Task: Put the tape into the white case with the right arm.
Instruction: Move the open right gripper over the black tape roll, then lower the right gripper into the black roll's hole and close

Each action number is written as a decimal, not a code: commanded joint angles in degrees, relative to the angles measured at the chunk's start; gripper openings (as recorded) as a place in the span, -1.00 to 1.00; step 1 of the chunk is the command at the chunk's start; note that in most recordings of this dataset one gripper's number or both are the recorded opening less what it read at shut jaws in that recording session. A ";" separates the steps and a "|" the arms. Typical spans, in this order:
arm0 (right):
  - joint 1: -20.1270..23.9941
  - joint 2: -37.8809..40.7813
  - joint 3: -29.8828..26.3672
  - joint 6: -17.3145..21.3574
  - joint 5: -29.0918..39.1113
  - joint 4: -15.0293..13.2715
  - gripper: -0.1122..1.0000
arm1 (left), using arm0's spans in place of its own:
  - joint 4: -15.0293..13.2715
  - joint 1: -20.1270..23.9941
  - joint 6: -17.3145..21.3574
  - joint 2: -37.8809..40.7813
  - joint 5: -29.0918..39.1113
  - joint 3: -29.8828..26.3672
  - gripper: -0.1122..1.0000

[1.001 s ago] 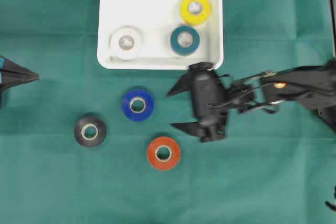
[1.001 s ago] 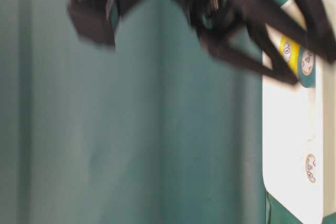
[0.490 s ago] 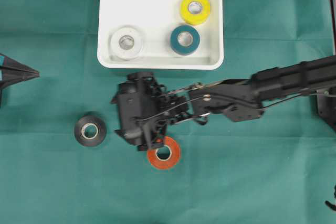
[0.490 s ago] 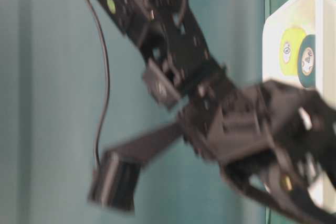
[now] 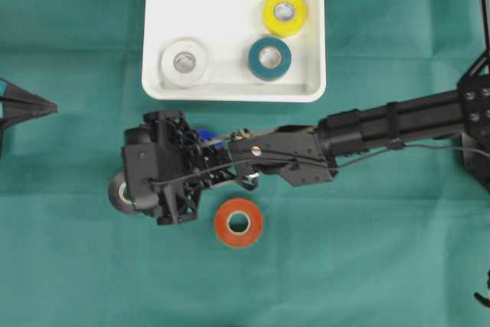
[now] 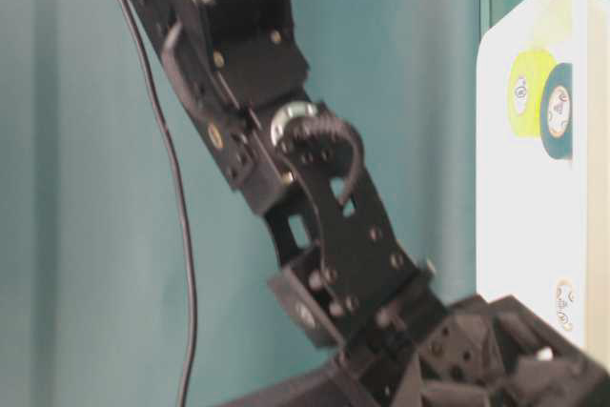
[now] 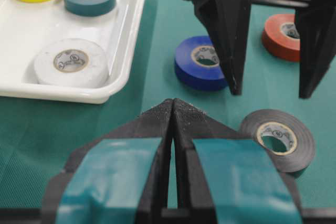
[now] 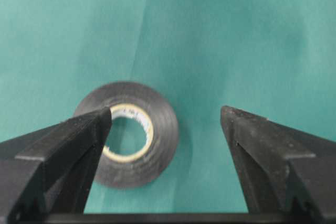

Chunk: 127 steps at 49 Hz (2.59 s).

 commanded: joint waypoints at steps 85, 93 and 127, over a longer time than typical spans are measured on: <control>-0.70 9.32 -12.04 0.53 10.55 -1.32 0.07 | -0.09 0.00 -0.09 0.44 -0.44 -0.53 -0.79; -0.53 8.96 -12.04 0.26 10.72 -1.32 -0.48 | -0.09 0.00 0.00 0.44 -0.44 -0.53 -0.79; 0.88 2.20 -12.04 0.53 16.35 -1.32 -0.79 | -0.09 0.09 -0.09 0.44 -0.44 -0.53 -0.79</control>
